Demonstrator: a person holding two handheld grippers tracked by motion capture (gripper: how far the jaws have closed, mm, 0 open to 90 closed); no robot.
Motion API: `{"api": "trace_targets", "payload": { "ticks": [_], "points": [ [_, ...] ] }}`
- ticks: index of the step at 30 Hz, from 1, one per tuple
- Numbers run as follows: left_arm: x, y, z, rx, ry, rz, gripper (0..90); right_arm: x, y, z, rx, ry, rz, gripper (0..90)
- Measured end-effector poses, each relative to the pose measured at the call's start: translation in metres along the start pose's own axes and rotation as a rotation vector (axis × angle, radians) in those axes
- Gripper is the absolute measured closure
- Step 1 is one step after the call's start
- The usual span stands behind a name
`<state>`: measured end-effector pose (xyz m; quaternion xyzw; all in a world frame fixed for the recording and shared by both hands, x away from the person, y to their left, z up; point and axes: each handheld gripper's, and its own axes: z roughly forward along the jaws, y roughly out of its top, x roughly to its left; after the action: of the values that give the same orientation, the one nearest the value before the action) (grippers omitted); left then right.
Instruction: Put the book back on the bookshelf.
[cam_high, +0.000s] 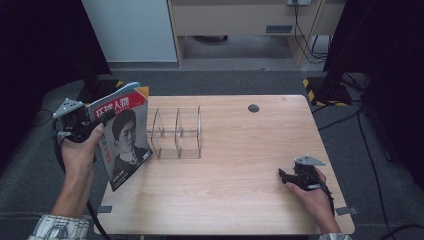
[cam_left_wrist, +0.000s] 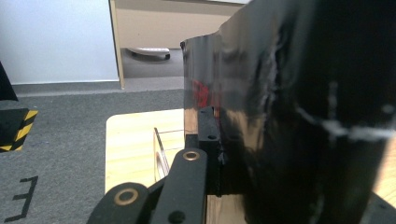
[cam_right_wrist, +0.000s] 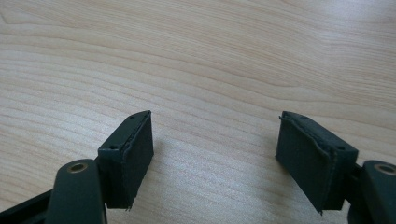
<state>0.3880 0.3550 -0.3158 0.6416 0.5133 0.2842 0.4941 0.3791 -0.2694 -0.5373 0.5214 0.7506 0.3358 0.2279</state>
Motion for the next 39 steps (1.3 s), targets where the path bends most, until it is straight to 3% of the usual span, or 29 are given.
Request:
{"api": "trace_targets", "payload": {
  "ticks": [18, 32, 39],
  "points": [
    [-0.001, 0.002, 0.019, -0.038, 0.028, -0.016, 86.2, 0.000, 0.000, 0.000, -0.001, -0.001, 0.001, 27.3],
    [0.000, -0.008, 0.026, -0.100, 0.047, -0.024, 86.2, 0.000, 0.000, 0.000, -0.003, 0.002, 0.000, 27.3],
    [-0.003, -0.012, 0.027, -0.141, 0.057, -0.003, 86.2, 0.000, 0.000, 0.001, -0.004, 0.003, -0.003, 27.3]
  ]
}}
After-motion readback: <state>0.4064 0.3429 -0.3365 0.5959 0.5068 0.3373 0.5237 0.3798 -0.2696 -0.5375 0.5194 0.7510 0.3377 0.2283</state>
